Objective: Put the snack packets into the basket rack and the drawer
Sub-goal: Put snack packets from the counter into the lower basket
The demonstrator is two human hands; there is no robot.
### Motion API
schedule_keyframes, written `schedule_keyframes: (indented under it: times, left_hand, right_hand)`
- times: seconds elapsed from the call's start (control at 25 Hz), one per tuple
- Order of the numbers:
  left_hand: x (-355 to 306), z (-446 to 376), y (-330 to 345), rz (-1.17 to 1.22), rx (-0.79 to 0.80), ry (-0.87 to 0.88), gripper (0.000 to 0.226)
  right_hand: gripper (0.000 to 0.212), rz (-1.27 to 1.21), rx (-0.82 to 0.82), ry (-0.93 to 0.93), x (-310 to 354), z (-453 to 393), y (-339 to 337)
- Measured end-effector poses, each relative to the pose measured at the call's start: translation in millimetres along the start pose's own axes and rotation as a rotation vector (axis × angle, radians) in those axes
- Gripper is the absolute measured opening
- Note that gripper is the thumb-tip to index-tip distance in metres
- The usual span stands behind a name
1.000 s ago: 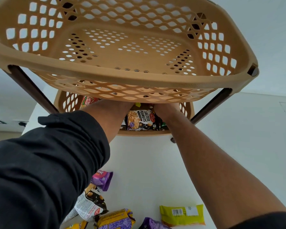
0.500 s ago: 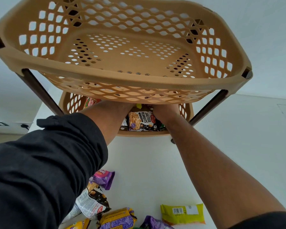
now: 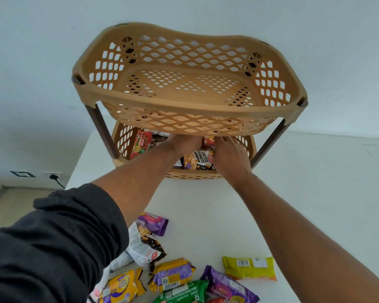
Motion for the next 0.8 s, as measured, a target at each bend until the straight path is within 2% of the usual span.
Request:
schedule_keyframes:
  times: [0.08,0.12,0.16,0.24,0.28,0.6,0.72,0.8]
  left_hand:
    - [-18.2,21.6,-23.8,-0.128,-0.110,0.052,0.020]
    - [-20.5,32.0,-31.2,-0.136,-0.132,0.058,0.008]
    - [-24.0,43.9,-38.7,-0.146,-0.202,0.101,0.014]
    - [-24.6,61.9,-45.7,-0.159,-0.215,0.173,0.044]
    - [-23.1,70.1,-46.7,-0.170,-0.204,0.162,0.048]
    - [-2.8,148.5,-55.4,-0.090,-0.294,0.176,0.036]
    - [16.0,196.9,-58.1,0.010,-0.358,0.120,0.030]
    - [33.0,232.7,-55.1,0.050,-0.367,0.023,0.030]
  right_hand:
    - [0.035,-0.029,-0.040,-0.005,-1.7,8.9,-7.8]
    - [0.032,-0.018,-0.054,-0.003,-1.3,14.3,-9.2]
    - [0.031,-0.005,-0.062,-0.021,4.7,23.2,-16.3]
    - [0.032,-0.016,-0.055,-0.029,10.4,35.3,-23.4]
    - [0.032,-0.021,-0.054,-0.021,11.6,40.3,-27.3]
    - [0.021,-0.072,-0.079,-0.056,33.4,92.6,-42.4]
    - [0.022,-0.164,-0.040,-0.039,49.6,116.9,-38.5]
    - [0.026,-0.236,0.017,-0.014,61.3,131.5,-33.6]
Point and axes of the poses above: each hand's wrist, its own z-axis away from the middle knuckle, its own y-axis out of the palm, x = y × z, the point moved 4 cm from there along -z, towards the middle knuckle, and after that the axes turned 11 degrees about -x, right-handed, at the moved point
